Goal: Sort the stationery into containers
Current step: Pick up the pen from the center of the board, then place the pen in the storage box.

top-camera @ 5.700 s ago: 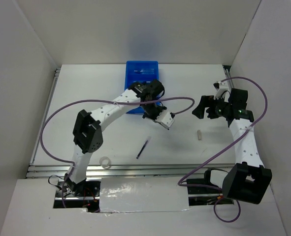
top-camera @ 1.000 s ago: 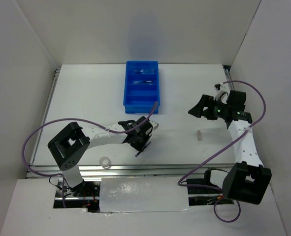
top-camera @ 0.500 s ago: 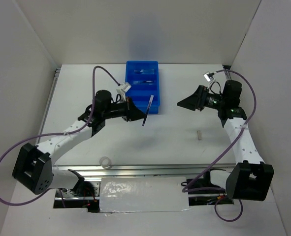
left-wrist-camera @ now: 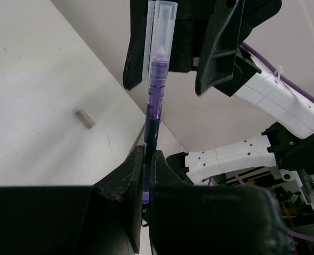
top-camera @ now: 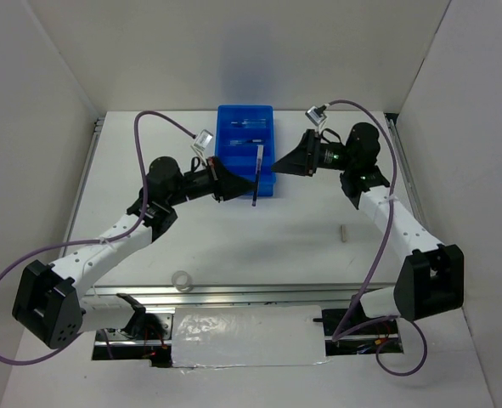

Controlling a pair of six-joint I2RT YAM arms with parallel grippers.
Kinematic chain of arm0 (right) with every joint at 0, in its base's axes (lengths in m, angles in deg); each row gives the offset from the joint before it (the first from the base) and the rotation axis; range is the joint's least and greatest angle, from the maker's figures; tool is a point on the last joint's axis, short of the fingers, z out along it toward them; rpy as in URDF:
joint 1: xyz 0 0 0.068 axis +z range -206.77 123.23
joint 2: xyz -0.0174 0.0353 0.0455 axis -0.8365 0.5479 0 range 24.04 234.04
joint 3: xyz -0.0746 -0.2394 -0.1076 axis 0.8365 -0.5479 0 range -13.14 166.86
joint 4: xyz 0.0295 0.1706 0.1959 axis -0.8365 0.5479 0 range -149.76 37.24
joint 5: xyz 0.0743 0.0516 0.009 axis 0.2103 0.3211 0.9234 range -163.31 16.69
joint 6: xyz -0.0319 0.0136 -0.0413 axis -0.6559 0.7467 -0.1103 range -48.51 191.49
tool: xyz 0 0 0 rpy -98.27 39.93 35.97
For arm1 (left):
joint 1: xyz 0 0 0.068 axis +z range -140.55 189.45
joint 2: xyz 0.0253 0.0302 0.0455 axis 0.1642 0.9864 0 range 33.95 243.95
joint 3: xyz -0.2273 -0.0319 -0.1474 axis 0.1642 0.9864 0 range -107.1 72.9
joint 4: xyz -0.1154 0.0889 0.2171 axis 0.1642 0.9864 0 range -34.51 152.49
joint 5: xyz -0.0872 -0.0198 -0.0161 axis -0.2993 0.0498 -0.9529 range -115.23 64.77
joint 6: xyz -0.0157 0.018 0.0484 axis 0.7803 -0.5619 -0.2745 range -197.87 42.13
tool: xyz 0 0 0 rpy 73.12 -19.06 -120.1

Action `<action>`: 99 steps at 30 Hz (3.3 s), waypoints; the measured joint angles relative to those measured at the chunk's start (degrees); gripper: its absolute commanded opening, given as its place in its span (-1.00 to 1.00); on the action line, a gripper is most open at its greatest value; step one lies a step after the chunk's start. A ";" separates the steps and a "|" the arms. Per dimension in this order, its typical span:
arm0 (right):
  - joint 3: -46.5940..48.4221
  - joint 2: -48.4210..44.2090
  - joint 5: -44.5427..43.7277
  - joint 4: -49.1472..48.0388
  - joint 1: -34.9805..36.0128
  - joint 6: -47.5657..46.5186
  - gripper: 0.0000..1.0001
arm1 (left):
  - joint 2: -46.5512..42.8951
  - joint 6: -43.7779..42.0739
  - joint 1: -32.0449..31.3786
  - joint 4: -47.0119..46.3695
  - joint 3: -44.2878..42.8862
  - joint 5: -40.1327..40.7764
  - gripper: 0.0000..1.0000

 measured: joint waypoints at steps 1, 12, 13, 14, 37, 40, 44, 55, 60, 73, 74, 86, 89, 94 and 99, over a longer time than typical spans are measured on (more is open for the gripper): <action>0.33 0.44 -0.07 0.17 0.96 0.04 0.22 | 0.00 0.37 0.00 -0.09 0.00 0.09 -1.00; 6.62 1.42 -1.60 10.03 7.06 -9.88 -0.02 | 0.00 2.95 0.04 -0.72 0.00 0.22 -1.00; 6.84 1.49 -1.75 11.04 7.23 -10.71 -0.04 | 0.00 2.97 0.04 -0.72 0.00 0.22 -1.00; 6.93 1.53 -1.88 11.63 7.45 -11.32 -0.06 | 0.02 2.99 0.04 -0.74 0.00 0.22 -1.00; 28.57 9.27 -12.85 39.21 7.61 -34.86 -1.00 | 2.21 -6.93 5.79 14.23 -5.86 1.60 0.99; 44.59 15.76 -23.54 49.68 8.07 -48.72 -1.00 | 3.52 -16.68 9.33 24.46 -11.85 6.43 0.99; 56.41 23.06 -38.95 55.71 10.71 -65.61 -0.98 | 3.56 -27.98 13.79 33.94 -14.58 14.51 0.99; 63.19 50.95 -62.40 53.57 17.09 -96.89 -0.97 | 4.39 -39.82 27.41 43.87 -10.32 16.28 0.99; 61.96 56.28 -67.82 49.53 17.77 -105.55 -0.97 | 4.13 -40.89 29.66 43.76 -7.50 12.94 0.99; 61.81 56.87 -72.17 40.09 18.62 -116.91 -0.89 | 2.86 -40.83 30.23 42.75 -2.62 8.11 0.99; 61.81 57.18 -72.19 39.93 18.64 -117.37 -0.88 | 2.91 -40.81 30.23 42.64 -2.62 7.80 0.99; 62.77 64.59 -72.02 40.81 18.99 -120.96 -0.39 | 4.85 -40.61 32.79 42.42 -2.62 5.70 0.99; 62.77 64.72 -72.02 40.50 19.04 -121.24 -0.29 | 4.87 -40.61 32.79 42.40 -2.60 5.03 0.99; 62.79 64.72 -72.02 39.95 19.12 -121.44 -0.23 | 4.90 -40.54 32.81 42.40 -2.58 4.48 0.99; 62.34 64.19 -72.04 39.60 19.37 -121.00 -0.29 | 4.90 -40.76 32.85 42.45 -2.58 4.00 0.99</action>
